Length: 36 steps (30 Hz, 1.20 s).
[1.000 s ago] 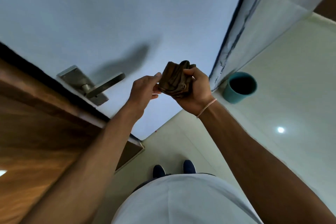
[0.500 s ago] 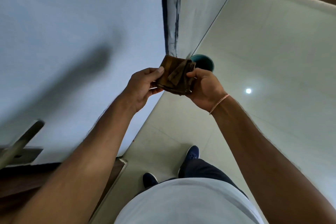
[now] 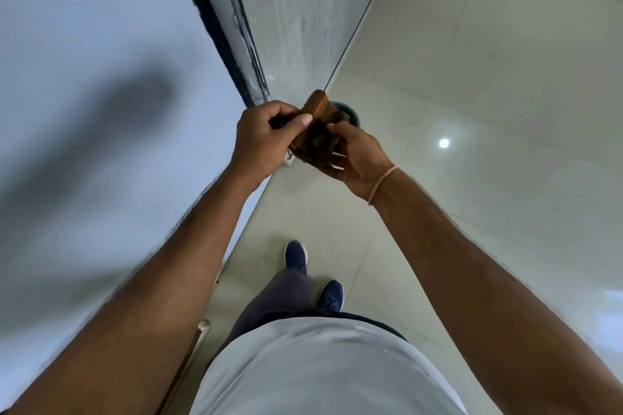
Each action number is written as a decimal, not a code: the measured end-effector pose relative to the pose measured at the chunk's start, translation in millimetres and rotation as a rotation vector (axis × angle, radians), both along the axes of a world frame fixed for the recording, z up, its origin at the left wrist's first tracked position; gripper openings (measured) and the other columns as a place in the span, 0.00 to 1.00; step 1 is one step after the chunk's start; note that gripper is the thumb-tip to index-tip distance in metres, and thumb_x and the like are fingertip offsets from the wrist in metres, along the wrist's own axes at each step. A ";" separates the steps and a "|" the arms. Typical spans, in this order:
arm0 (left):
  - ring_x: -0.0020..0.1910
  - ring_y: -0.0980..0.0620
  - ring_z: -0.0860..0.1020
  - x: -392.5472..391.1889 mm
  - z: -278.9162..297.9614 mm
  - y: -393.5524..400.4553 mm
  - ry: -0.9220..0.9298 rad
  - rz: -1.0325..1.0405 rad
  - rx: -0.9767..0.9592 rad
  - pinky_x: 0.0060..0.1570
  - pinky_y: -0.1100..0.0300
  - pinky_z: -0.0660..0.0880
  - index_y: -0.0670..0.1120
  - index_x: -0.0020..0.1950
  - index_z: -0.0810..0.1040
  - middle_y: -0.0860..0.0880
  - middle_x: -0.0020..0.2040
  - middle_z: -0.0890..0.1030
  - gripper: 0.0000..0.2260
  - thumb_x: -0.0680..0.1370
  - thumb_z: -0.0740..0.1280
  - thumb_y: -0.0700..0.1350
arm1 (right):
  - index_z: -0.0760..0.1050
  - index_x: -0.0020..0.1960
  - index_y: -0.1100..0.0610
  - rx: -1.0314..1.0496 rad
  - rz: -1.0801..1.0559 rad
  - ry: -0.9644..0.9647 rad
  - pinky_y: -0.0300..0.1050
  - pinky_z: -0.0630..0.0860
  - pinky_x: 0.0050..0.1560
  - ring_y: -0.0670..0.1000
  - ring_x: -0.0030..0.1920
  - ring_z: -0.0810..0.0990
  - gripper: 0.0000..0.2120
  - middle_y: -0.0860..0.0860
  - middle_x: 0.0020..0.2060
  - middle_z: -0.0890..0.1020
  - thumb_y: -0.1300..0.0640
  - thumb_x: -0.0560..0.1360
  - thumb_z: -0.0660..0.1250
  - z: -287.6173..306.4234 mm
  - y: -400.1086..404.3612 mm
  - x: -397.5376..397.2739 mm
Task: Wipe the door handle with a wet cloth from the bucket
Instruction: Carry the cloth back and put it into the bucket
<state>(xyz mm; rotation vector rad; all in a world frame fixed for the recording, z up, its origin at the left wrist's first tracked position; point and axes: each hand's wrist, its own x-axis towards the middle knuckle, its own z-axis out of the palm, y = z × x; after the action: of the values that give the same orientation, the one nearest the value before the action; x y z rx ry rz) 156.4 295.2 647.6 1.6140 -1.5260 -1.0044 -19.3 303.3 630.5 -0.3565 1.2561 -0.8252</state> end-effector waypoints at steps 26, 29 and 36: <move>0.50 0.47 0.83 -100.8 -109.5 -303.6 0.565 0.371 0.725 0.53 0.55 0.82 0.46 0.50 0.83 0.46 0.45 0.86 0.05 0.79 0.75 0.37 | 0.87 0.52 0.57 -0.246 0.130 0.488 0.60 0.85 0.58 0.61 0.52 0.89 0.20 0.57 0.54 0.87 0.76 0.67 0.74 -104.1 -300.9 -131.4; 0.46 0.49 0.83 -111.9 -127.7 -308.5 0.506 0.447 0.644 0.52 0.55 0.82 0.47 0.51 0.84 0.49 0.43 0.86 0.07 0.78 0.76 0.36 | 0.87 0.51 0.58 -0.155 0.129 0.343 0.55 0.87 0.52 0.60 0.49 0.88 0.20 0.55 0.51 0.88 0.78 0.71 0.67 -112.9 -329.0 -137.6; 0.40 0.57 0.84 -120.9 -192.6 -321.7 0.391 0.565 0.540 0.39 0.64 0.80 0.39 0.63 0.80 0.48 0.46 0.86 0.15 0.77 0.77 0.34 | 0.80 0.58 0.69 0.179 0.178 -0.013 0.53 0.87 0.47 0.58 0.45 0.87 0.12 0.59 0.48 0.85 0.62 0.79 0.72 -172.3 -388.9 -140.7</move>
<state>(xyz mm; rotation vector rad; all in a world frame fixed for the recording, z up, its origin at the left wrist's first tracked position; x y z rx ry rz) 35.5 -26.5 455.0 1.9040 -0.5039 -1.3557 -160.1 -85.6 458.2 -0.3122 1.2558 -0.5585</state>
